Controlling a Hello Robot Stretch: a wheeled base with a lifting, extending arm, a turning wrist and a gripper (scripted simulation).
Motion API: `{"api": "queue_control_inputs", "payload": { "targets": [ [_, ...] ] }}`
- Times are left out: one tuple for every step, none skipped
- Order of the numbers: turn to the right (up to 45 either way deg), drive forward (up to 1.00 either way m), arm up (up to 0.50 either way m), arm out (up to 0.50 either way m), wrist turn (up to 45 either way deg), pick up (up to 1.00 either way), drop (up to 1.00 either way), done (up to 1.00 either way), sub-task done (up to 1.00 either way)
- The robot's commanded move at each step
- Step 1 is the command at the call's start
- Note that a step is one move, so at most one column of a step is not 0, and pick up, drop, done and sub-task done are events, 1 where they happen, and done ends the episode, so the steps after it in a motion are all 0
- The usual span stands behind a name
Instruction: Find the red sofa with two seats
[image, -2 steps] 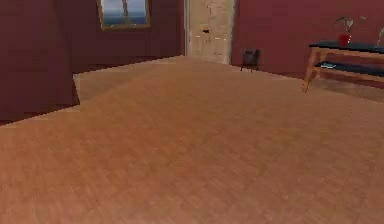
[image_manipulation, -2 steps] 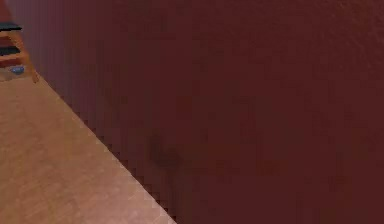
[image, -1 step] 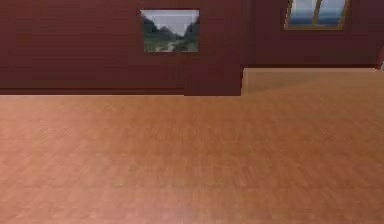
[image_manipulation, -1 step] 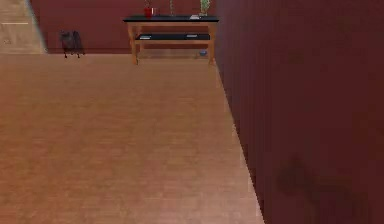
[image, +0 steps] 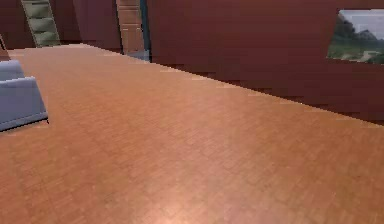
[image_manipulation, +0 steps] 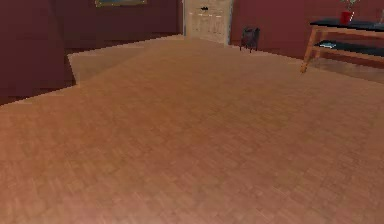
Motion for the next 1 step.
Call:
{"api": "queue_control_inputs", "payload": {
  "targets": [
    [-15.0,0.00,0.00,0.00,0.0,0.00,0.00,0.00,0.00]
  ]
}}
